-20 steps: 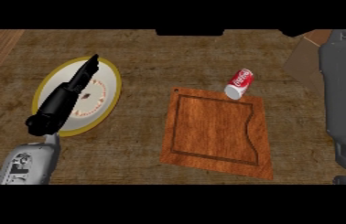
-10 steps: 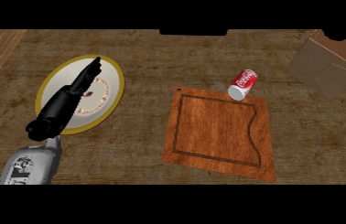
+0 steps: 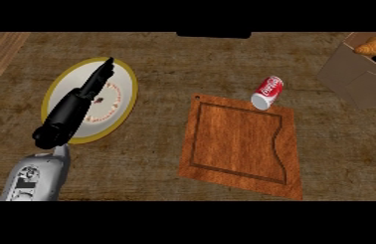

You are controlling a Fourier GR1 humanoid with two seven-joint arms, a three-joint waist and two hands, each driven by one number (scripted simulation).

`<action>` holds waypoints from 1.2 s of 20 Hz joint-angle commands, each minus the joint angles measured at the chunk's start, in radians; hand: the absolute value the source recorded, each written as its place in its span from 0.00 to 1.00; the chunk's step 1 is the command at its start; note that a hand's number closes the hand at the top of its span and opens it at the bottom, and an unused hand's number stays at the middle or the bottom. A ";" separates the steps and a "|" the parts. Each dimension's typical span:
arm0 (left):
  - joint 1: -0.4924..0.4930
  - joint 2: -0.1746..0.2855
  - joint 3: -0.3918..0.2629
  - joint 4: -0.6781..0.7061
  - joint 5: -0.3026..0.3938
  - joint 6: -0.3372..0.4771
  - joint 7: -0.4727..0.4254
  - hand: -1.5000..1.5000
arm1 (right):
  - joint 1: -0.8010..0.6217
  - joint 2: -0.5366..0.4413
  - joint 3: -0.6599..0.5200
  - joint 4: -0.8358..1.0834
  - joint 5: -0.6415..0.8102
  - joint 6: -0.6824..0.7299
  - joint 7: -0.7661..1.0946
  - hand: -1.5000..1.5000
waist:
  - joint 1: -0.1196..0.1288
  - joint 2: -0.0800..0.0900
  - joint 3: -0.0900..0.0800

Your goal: Pick the croissant from the cutting board and place it in the cardboard box

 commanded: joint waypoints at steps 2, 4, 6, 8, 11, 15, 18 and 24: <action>0.015 -0.008 0.001 -0.019 0.013 -0.006 -0.013 0.50 | -0.011 -0.031 0.017 0.121 0.010 0.093 -0.113 0.00 | 0.005 -0.002 0.000; -0.006 -0.020 -0.014 -0.012 -0.012 0.012 0.025 0.50 | -0.001 -0.076 0.024 0.135 0.009 0.125 -0.226 0.00 | 0.002 0.000 0.001; 0.003 0.006 0.012 -0.001 0.006 -0.009 0.006 0.50 | 0.003 -0.064 0.000 0.142 -0.018 0.099 -0.287 0.00 | 0.001 0.000 0.001; -0.021 0.013 0.020 0.026 0.019 -0.025 -0.002 0.50 | -0.048 -0.086 -0.048 0.129 -0.068 0.114 -0.331 0.00 | 0.000 0.002 0.001; 0.020 0.012 0.014 -0.021 0.020 -0.024 -0.002 0.50 | -0.058 -0.046 -0.235 0.125 -0.246 0.027 -0.332 0.00 | 0.000 -0.009 0.004; 0.012 0.022 0.037 0.020 0.017 -0.015 -0.025 0.50 | -0.095 -0.090 -0.478 0.205 -0.470 0.067 -0.272 0.00 | -0.019 0.000 0.005; 0.036 -0.008 0.007 -0.007 -0.003 0.005 -0.019 0.50 | -0.076 -0.098 -0.561 0.251 -0.544 0.025 -0.195 0.00 | -0.002 0.002 0.003; 0.004 -0.004 0.002 0.037 -0.019 0.002 -0.054 0.50 | -0.008 -0.156 -0.629 0.248 -0.613 -0.004 -0.200 0.00 | 0.005 0.013 0.004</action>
